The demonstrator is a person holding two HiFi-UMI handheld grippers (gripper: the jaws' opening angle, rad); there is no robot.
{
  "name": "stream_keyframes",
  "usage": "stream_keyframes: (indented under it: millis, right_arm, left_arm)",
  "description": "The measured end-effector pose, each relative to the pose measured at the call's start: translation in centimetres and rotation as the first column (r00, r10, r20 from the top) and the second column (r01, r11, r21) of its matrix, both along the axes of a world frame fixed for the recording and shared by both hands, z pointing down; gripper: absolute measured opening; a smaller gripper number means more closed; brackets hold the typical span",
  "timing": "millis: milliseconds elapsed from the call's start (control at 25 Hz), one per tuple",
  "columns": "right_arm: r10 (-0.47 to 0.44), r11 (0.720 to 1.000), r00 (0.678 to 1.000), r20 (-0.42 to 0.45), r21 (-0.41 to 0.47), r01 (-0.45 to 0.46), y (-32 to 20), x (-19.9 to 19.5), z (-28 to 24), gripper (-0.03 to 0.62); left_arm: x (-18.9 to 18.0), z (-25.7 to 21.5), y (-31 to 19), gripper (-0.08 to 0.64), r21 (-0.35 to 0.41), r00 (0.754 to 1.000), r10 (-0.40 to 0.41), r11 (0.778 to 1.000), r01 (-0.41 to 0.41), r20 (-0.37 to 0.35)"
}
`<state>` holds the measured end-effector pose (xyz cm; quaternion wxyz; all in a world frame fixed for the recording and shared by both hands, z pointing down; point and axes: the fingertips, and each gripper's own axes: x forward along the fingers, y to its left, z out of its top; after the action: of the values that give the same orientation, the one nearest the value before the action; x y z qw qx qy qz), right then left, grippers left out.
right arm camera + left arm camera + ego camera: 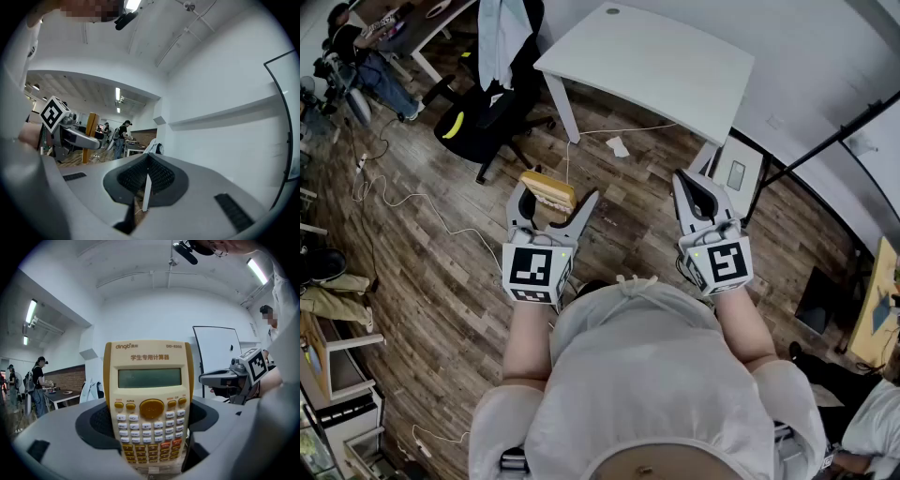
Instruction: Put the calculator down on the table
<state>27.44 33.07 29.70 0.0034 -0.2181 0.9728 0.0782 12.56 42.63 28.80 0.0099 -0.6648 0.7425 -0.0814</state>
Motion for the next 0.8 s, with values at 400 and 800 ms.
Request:
stream_keyframes:
  millis: [400,800]
  right_arm:
    - [0.000,1.000,1.000,-0.008,-0.014,-0.001,-2.1,0.6,0.9,0.002]
    - [0.008,0.997,1.000,0.006,-0.077,-0.008,-4.9,-1.3,1.9,0.005]
  left_arm:
    - [0.5,0.4,-1.9,0.414,-0.009,1.000,-0.008,1.000,0.008,-0.009]
    - [-1.6,1.7,-4.2,0.414,-0.041,0.999,-0.015,0.999,0.014,-0.033]
